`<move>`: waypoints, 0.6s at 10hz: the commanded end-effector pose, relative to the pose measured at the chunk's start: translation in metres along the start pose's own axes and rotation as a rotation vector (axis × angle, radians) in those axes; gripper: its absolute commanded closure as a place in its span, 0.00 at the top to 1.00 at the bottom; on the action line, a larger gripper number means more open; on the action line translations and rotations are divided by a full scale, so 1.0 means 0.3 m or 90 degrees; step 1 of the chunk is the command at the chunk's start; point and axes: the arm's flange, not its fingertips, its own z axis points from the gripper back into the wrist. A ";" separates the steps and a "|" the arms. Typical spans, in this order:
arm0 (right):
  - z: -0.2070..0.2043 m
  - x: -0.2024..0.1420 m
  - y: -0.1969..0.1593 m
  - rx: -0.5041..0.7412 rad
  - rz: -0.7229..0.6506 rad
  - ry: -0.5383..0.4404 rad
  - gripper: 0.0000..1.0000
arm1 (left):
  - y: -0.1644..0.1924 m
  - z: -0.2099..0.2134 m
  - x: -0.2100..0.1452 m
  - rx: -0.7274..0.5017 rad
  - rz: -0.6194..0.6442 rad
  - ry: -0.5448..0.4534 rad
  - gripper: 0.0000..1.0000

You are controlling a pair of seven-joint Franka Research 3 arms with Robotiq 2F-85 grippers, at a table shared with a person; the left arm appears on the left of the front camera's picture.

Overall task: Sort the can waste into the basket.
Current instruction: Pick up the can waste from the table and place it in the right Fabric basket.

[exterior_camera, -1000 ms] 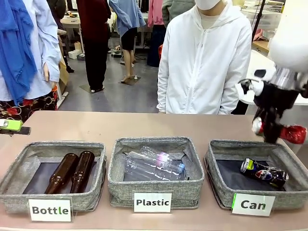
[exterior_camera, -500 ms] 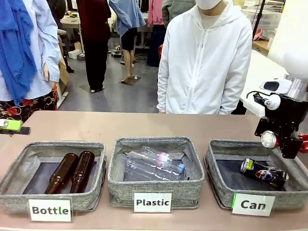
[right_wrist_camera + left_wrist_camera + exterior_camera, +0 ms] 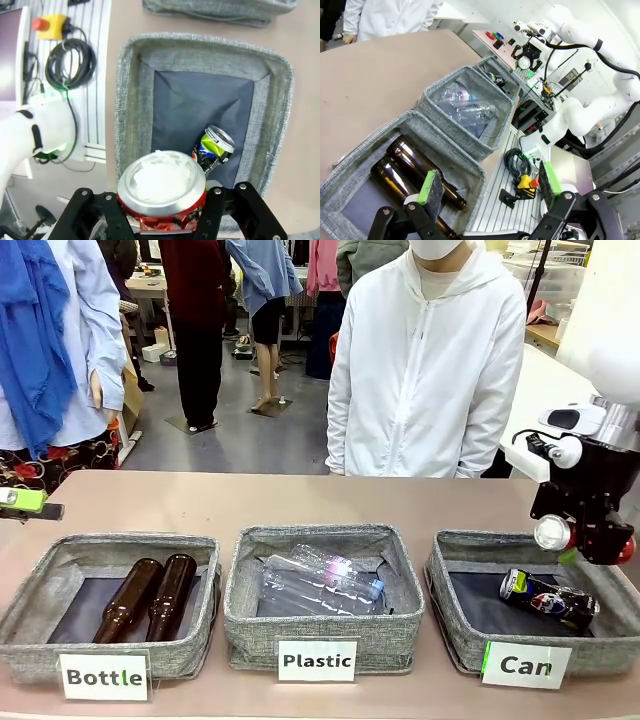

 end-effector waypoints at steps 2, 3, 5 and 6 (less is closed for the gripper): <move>0.018 0.003 -0.026 -0.001 0.006 -0.020 1.00 | -0.007 0.004 -0.007 -0.004 -0.006 0.001 1.00; 0.018 0.003 -0.027 -0.003 0.001 -0.021 1.00 | -0.007 0.004 -0.007 -0.004 -0.006 0.001 1.00; 0.021 0.006 -0.028 -0.012 -0.003 -0.034 1.00 | -0.007 0.004 -0.007 -0.004 -0.006 0.001 1.00; 0.023 0.008 -0.026 -0.012 -0.001 -0.038 1.00 | -0.007 0.004 -0.007 -0.004 -0.006 0.001 1.00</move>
